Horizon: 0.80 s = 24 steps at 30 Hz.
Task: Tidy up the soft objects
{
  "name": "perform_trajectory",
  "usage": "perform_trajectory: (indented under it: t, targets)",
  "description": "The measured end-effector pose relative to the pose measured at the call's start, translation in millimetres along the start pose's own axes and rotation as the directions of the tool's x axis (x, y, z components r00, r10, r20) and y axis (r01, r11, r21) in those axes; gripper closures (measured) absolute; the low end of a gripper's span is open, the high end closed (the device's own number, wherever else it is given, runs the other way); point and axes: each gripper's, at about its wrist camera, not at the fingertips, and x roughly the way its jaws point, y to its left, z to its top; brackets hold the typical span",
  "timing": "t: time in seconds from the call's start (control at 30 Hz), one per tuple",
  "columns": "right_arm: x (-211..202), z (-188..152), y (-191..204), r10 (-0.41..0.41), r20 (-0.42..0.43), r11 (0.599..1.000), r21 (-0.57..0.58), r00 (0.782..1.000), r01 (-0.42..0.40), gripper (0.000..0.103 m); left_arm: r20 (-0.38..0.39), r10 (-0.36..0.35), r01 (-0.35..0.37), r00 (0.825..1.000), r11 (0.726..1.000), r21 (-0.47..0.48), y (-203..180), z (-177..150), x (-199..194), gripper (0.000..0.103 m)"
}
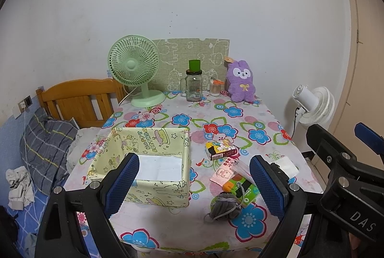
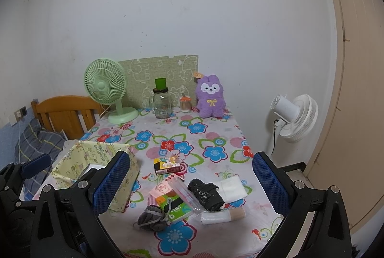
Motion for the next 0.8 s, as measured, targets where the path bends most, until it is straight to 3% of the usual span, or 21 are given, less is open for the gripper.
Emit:
perform_trajectory:
  t: [0.8]
  targets:
    - [2.7,-0.5,-1.3,0.005,-0.008,1.0,-0.009,1.0,-0.005,0.0,0.004,0.007,-0.007,1.0,1.0,0.002,-5.9,-2.7,4.1,0.009]
